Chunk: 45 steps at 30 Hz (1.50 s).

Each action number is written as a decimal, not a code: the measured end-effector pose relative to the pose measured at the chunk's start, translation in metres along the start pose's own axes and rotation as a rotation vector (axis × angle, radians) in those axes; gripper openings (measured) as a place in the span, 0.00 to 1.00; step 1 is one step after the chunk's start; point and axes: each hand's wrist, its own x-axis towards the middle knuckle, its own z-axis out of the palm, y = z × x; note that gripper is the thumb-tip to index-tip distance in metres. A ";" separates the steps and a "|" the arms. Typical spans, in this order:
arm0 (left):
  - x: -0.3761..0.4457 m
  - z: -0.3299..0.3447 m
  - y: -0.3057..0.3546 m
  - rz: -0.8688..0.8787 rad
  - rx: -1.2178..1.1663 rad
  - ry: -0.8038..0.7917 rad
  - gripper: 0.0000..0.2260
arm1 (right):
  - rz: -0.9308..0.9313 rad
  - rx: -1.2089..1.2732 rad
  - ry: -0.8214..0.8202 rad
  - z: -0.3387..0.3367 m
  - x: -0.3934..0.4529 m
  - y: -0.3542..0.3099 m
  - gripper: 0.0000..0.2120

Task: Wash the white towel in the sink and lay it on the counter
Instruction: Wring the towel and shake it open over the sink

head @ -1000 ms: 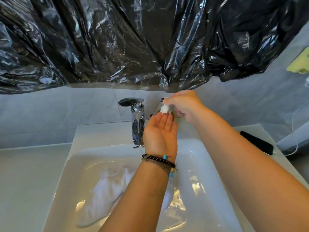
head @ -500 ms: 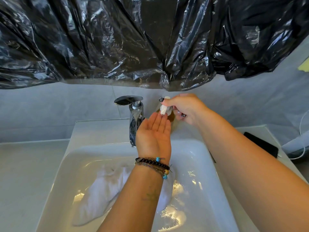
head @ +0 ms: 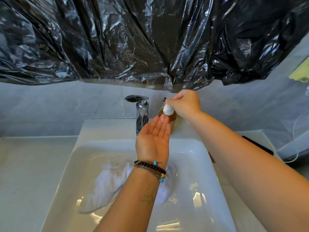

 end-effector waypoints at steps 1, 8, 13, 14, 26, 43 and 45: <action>-0.006 -0.004 0.003 -0.007 -0.003 -0.009 0.18 | -0.063 -0.029 0.047 -0.004 -0.002 -0.004 0.11; -0.038 -0.058 0.036 -0.006 0.001 0.000 0.18 | -0.807 -0.223 -0.086 0.022 -0.034 -0.035 0.12; -0.040 -0.096 0.064 0.030 -0.002 0.037 0.19 | -0.855 -0.271 -0.196 0.051 -0.042 -0.031 0.16; -0.039 -0.104 0.070 0.036 -0.002 0.045 0.19 | -0.836 -0.246 -0.195 0.054 -0.043 -0.028 0.16; -0.013 -0.155 0.068 -0.035 0.408 0.093 0.17 | -0.237 0.214 0.001 0.062 -0.179 0.102 0.11; 0.037 -0.211 0.042 0.752 2.509 -0.879 0.27 | -0.016 -0.322 -0.272 0.091 -0.197 0.162 0.20; 0.042 -0.219 0.056 0.804 2.487 -0.906 0.23 | -0.121 -0.477 -0.372 0.095 -0.197 0.164 0.25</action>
